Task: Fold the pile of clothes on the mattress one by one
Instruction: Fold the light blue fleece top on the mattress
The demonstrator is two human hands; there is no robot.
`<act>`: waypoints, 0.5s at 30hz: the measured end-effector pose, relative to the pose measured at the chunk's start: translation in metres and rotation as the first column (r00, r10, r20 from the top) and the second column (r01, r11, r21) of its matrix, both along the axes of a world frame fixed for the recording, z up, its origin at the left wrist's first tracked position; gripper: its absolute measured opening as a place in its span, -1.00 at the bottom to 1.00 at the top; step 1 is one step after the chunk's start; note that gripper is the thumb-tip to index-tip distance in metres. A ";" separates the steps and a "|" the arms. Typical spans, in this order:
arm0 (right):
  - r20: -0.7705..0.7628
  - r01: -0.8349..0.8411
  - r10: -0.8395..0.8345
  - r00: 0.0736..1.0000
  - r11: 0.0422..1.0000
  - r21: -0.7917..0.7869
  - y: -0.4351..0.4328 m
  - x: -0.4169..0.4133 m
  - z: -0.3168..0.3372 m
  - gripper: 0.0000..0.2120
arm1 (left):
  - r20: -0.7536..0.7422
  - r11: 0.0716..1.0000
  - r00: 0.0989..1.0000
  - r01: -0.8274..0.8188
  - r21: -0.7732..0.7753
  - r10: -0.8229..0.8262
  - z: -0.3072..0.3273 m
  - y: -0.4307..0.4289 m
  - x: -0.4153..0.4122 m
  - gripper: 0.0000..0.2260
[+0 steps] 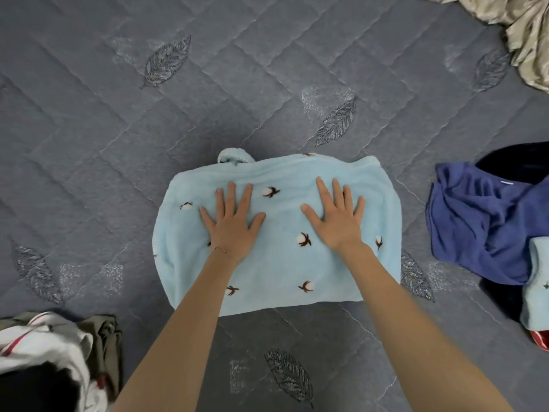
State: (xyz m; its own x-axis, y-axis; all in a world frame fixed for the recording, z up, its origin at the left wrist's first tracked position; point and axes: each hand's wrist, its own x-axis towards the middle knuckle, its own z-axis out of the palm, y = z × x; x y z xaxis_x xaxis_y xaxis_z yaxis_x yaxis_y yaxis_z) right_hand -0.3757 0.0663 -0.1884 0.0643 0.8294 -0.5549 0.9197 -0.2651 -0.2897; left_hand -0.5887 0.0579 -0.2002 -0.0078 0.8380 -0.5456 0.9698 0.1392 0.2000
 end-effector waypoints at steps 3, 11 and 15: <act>-0.048 0.141 -0.133 0.990 0.959 0.246 -0.014 0.008 0.002 -0.32 | 0.028 0.978 1.000 -0.001 0.207 -0.005 0.008 -0.012 0.000 -0.41; -0.406 0.770 -0.745 0.529 0.623 -0.141 -0.057 0.074 -0.003 0.19 | -0.049 0.876 0.960 0.273 0.398 -0.277 -0.001 -0.084 0.044 -0.41; -0.571 0.757 -0.691 0.443 0.630 -0.174 -0.054 0.074 -0.002 -0.48 | -0.110 0.922 0.955 0.293 0.251 -0.274 -0.036 -0.075 0.039 -0.32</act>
State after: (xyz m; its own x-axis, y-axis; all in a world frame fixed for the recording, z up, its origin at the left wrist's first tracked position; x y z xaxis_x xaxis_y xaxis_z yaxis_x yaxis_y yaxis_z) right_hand -0.3018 0.0125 -0.1909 0.3903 0.6747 -0.6264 0.0679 -0.6996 -0.7113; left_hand -0.5493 -0.0170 -0.2357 0.2204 0.9238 -0.3130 0.9741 -0.1916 0.1205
